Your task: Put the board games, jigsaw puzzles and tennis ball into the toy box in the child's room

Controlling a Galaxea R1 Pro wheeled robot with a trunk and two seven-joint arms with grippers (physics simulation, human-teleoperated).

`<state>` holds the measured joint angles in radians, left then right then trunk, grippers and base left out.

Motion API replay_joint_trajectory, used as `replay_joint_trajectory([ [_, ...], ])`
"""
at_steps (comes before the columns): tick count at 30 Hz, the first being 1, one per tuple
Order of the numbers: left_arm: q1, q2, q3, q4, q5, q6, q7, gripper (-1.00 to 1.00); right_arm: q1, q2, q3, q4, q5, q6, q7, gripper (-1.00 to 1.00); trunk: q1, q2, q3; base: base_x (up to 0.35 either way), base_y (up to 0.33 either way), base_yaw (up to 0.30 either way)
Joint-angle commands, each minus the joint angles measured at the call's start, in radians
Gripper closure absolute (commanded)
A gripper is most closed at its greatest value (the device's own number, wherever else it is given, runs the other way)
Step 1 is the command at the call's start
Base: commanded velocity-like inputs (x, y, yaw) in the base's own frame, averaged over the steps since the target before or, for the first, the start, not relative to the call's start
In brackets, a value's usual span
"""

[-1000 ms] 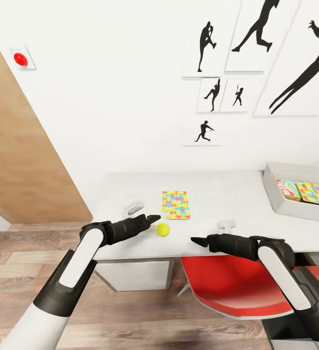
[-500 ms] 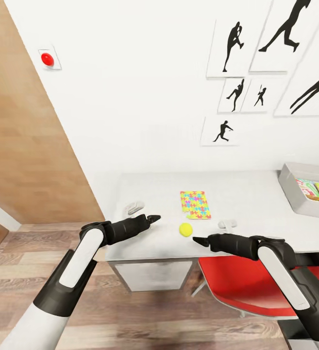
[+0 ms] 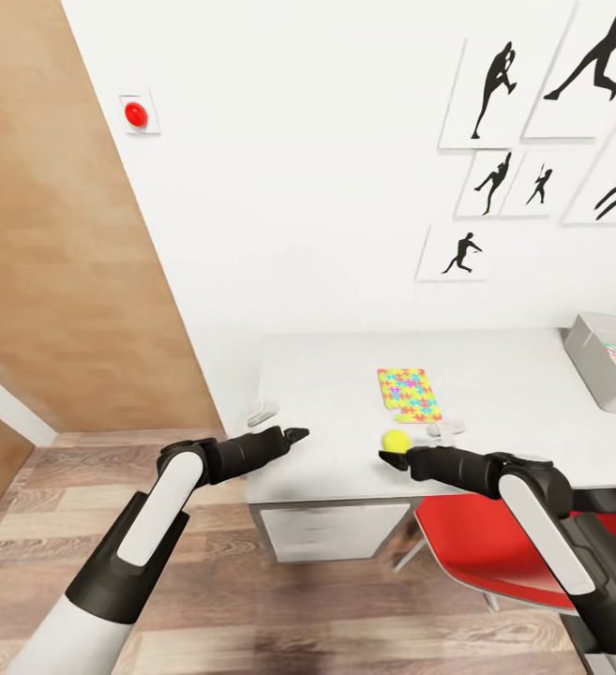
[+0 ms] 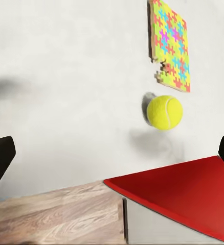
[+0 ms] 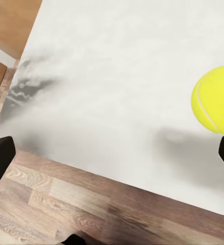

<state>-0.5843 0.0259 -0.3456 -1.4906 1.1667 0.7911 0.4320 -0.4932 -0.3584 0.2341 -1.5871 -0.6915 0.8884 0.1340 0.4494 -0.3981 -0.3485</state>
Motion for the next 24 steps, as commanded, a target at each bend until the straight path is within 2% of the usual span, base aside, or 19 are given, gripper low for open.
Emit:
replay_joint_trajectory([
  [1,-0.001,0.001,-0.001,-0.001,0.011,0.0,0.01,-1.0,-0.001,-0.001,0.0,0.0,0.008,0.003,0.007,-1.0,0.001,-0.002,-0.002,0.0,0.13,0.0],
  [6,0.035,0.006,0.006,0.008,0.009,-0.001,0.009,-1.0,-0.004,-0.001,-0.002,0.013,0.016,-0.008,0.006,-1.0,0.001,-0.002,-0.002,0.0,0.085,0.0],
  [14,0.079,0.039,0.05,-0.001,0.012,-0.001,0.003,-1.0,-0.017,-0.001,-0.021,0.039,0.024,-0.018,-0.036,-1.0,0.001,-0.002,-0.002,0.0,0.034,0.0],
  [16,0.103,0.059,0.076,-0.014,0.013,-0.001,0.001,-1.0,-0.03,-0.001,-0.03,0.053,0.025,-0.021,-0.071,-1.0,0.001,-0.002,-0.002,0.0,0.016,0.0],
  [17,0.103,0.059,0.076,-0.014,0.013,-0.001,0.001,-1.0,-0.03,-0.001,-0.03,0.053,0.025,-0.021,-0.071,-1.0,0.001,-0.002,-0.002,0.0,0.014,0.0],
  [19,0.131,0.079,0.11,-0.027,0.014,-0.001,-0.001,-1.0,-0.047,-0.001,-0.036,0.073,0.025,-0.022,-0.1,-1.0,0.001,-0.002,-0.002,0.0,0.01,0.0],
  [22,0.145,0.088,0.129,-0.031,0.014,-0.001,-0.001,-1.0,-0.057,-0.001,-0.038,0.086,0.026,-0.023,-0.11,-1.0,0.001,-0.002,-0.002,0.0,0.008,0.0],
  [24,0.18,0.104,0.171,-0.035,0.014,0.0,-0.001,-1.0,-0.077,-0.001,-0.041,0.117,0.026,-0.024,-0.126,-1.0,0.001,-0.002,-0.002,0.0,0.005,0.0],
])
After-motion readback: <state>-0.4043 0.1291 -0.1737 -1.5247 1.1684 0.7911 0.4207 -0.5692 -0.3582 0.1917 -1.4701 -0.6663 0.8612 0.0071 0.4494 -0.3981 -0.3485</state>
